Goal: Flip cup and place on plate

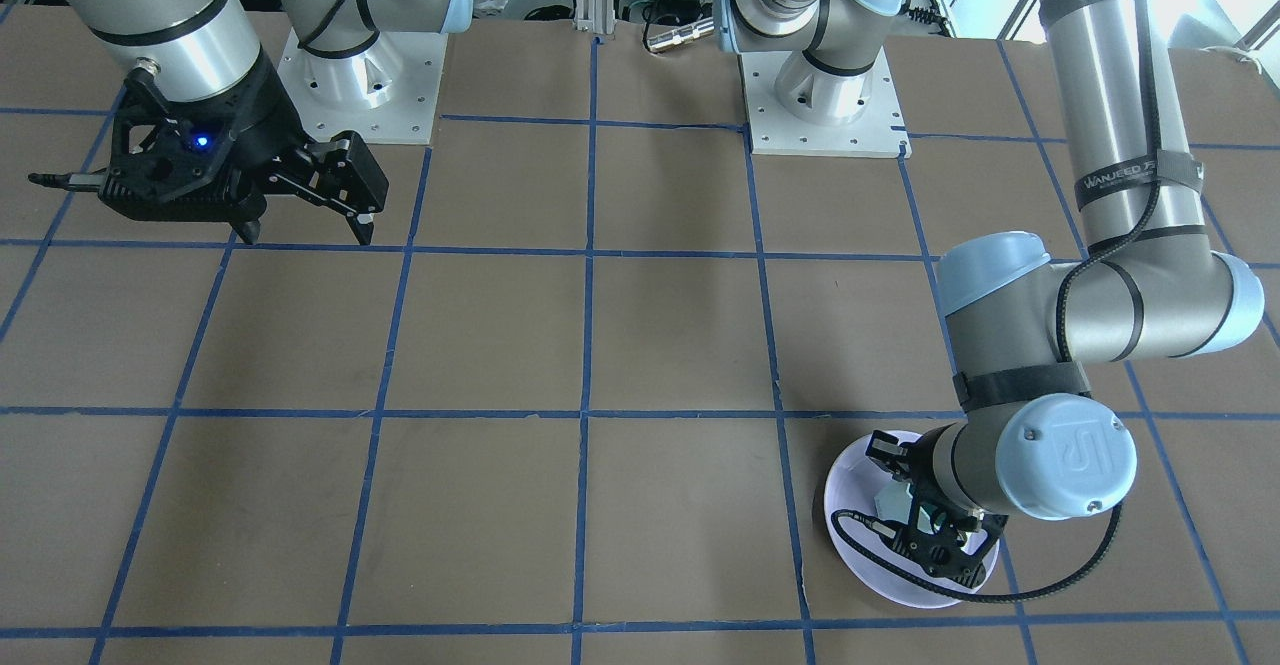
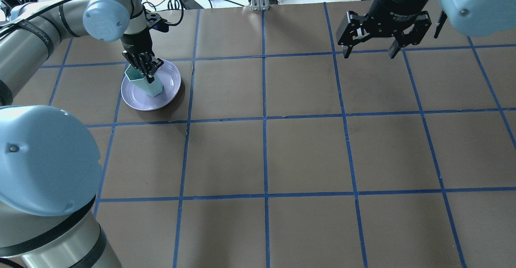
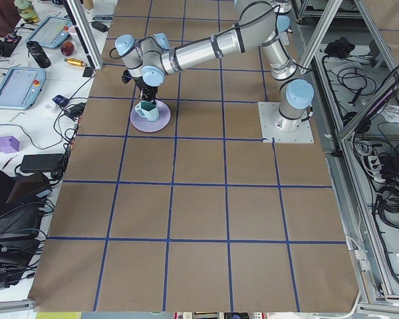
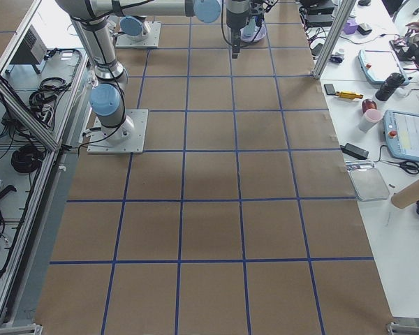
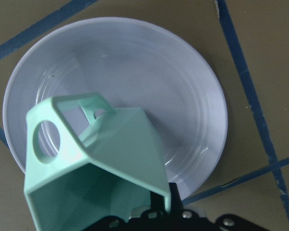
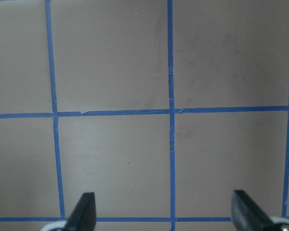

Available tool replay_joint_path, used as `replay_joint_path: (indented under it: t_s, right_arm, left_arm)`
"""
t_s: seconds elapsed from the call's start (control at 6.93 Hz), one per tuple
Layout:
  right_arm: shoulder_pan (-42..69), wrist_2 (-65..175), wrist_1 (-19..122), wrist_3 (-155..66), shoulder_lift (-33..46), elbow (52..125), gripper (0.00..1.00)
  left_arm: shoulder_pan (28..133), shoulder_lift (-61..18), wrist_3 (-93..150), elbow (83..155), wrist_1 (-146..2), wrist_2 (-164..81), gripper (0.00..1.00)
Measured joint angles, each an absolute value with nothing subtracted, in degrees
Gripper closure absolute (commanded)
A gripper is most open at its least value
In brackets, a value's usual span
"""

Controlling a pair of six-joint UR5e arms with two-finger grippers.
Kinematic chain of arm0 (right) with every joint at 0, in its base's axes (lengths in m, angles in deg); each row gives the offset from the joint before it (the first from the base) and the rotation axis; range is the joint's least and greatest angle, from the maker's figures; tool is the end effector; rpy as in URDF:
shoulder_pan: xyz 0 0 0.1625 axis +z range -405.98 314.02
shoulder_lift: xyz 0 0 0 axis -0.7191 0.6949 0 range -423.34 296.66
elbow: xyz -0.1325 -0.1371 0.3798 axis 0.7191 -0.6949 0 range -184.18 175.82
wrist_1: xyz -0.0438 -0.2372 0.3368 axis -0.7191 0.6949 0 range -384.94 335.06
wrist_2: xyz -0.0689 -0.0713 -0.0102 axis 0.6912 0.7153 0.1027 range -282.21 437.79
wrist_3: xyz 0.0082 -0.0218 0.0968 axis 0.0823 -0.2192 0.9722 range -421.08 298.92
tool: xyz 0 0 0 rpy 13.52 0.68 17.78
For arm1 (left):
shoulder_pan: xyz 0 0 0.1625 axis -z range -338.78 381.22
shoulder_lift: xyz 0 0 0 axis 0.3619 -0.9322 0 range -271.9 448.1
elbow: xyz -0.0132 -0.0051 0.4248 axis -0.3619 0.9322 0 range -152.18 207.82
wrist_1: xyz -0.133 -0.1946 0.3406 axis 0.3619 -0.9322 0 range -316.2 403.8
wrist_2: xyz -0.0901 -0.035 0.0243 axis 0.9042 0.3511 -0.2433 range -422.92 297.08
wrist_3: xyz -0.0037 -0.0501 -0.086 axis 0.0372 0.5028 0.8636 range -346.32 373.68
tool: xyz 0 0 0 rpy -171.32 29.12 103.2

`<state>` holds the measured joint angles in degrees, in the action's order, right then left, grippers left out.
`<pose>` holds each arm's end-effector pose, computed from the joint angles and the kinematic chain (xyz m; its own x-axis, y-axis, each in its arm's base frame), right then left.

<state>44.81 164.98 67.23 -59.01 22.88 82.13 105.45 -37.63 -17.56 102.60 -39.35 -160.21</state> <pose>0.1454 -0.5215 0.4903 -0.9985 0.0206 -0.0502 0.0224 0.9992 -0.0346 -0.0508 -0.6976 0.2506 -0.8969 0.4419 0.0170 0.4301 0.8627 0.2659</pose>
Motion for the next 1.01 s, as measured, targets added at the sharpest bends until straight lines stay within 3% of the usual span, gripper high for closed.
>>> replay_joint_path:
  t_s: [0.43, 1.01]
  right_arm:
    - [44.8, 164.9, 67.3, -59.0, 22.9, 82.1, 0.0]
    - [44.8, 164.9, 67.3, -59.0, 22.9, 82.1, 0.0]
  left_arm:
    - [105.5, -36.3, -16.6, 102.3, -39.7, -159.9, 0.06]
    - [106.9, -24.7, -5.9, 103.4, -46.7, -153.0, 0.07]
